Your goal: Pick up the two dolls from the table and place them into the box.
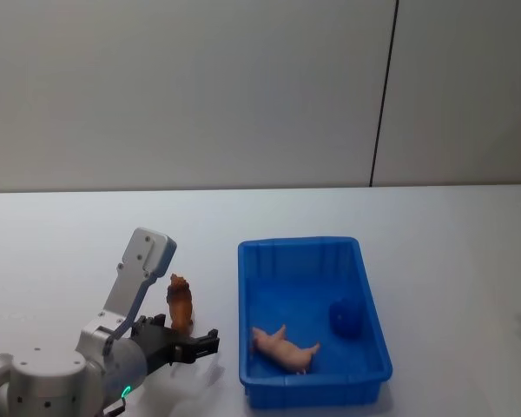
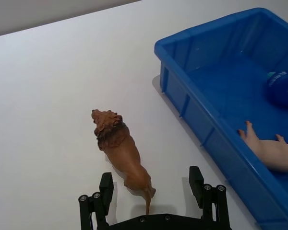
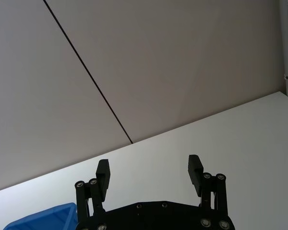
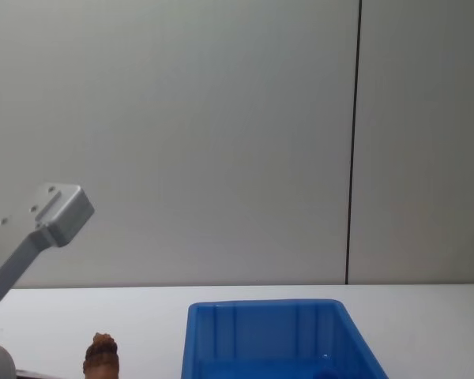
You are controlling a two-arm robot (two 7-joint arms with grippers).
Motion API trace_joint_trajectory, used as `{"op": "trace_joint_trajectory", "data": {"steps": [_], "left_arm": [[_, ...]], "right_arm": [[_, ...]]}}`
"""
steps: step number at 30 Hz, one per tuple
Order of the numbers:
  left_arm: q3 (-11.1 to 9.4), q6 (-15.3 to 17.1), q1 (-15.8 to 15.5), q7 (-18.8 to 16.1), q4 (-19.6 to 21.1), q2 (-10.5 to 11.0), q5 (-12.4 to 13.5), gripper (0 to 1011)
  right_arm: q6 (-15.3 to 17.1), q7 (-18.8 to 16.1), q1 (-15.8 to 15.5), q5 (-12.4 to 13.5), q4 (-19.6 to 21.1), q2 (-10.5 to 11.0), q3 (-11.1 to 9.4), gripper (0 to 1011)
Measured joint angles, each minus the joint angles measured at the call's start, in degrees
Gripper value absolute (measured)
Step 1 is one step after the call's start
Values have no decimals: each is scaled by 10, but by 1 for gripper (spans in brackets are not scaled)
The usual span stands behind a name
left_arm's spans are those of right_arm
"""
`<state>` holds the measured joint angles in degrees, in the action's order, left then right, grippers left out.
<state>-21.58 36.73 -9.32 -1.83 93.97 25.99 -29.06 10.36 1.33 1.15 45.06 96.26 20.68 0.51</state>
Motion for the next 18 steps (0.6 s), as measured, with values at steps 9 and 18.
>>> {"op": "trace_joint_trajectory", "data": {"steps": [9,18], "left_arm": [[1,-2,-18,-16,-37,-17,8,1001],[3,-10,-34,-31,-69,-33,14,1001]], "right_arm": [[-1,1,-1,1,1,0,-1,1001],[-1,2,-1,1,1,0,-1,1001]]}}
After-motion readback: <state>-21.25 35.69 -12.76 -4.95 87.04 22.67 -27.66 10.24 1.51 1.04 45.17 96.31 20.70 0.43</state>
